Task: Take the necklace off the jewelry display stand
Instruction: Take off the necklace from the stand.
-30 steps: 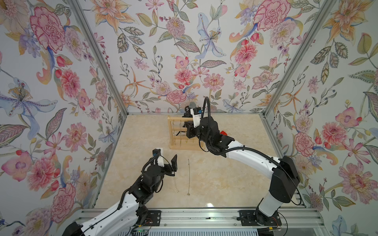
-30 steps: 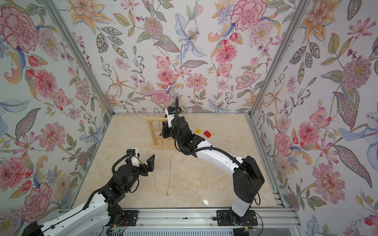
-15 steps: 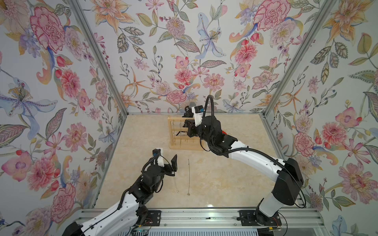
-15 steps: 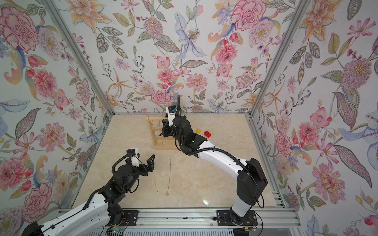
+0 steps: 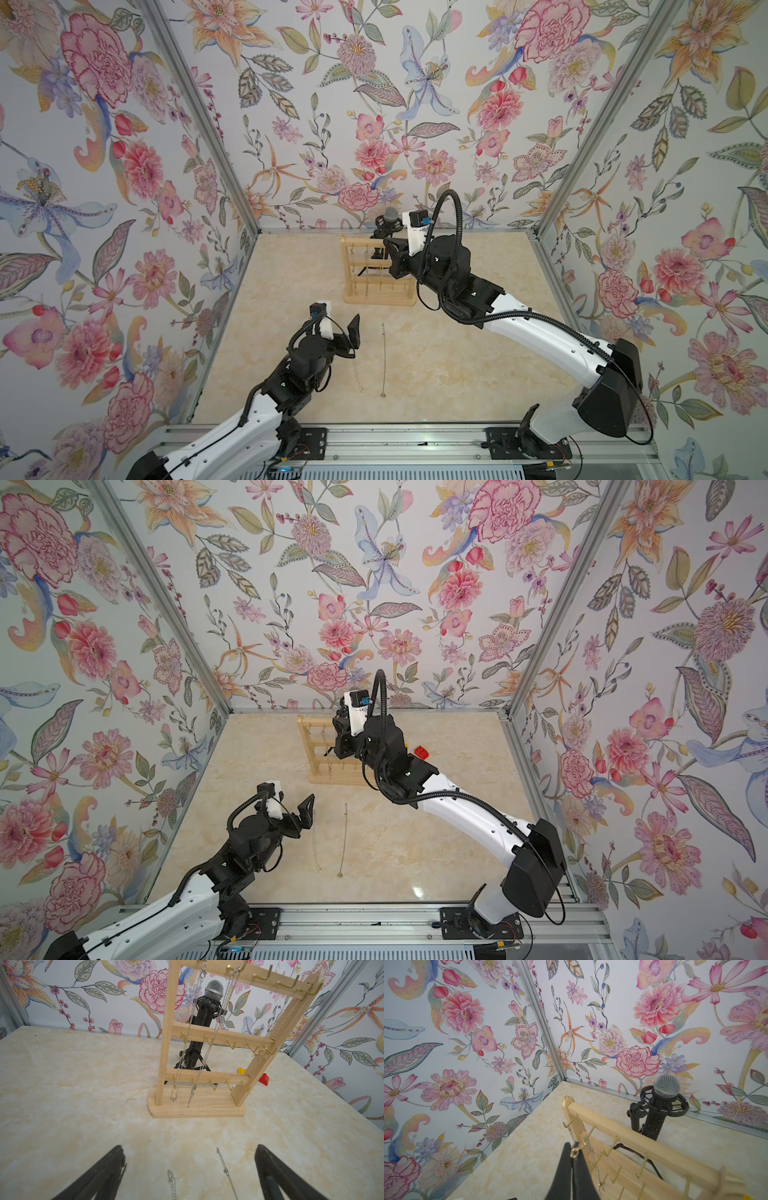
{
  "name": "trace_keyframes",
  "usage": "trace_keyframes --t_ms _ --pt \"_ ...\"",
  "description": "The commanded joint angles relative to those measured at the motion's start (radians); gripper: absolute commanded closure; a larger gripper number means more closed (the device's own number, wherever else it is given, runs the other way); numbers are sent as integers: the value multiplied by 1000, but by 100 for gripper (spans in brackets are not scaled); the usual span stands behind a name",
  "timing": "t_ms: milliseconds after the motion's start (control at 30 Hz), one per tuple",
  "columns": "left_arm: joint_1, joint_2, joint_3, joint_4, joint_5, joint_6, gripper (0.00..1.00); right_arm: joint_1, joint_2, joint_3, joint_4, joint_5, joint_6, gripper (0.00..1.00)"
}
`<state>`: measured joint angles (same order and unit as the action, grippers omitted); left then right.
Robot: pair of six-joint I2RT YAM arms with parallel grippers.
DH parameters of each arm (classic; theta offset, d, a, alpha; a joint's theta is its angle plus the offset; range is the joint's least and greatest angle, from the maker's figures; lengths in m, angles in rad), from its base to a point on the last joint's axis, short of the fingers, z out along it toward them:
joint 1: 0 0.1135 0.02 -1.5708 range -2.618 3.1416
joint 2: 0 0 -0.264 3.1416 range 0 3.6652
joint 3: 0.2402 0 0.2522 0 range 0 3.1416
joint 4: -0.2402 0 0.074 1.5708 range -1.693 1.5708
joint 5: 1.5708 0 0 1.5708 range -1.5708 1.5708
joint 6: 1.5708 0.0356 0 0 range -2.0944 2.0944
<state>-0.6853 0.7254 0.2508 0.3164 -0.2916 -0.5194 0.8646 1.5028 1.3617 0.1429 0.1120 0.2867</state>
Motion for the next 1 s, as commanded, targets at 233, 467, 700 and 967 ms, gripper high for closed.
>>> trace_keyframes --t_ms 233,467,700,967 --pt "7 2 -2 2 -7 4 1 3 -169 -121 2 -58 -33 100" --pt "7 27 11 1 -3 6 1 -13 -272 -189 -14 -99 -31 100" --pt "6 48 26 0 12 13 1 -34 -364 -245 -50 -166 -20 100" --pt "-17 49 44 25 103 56 1 -53 -459 -292 -119 -243 -7 100"
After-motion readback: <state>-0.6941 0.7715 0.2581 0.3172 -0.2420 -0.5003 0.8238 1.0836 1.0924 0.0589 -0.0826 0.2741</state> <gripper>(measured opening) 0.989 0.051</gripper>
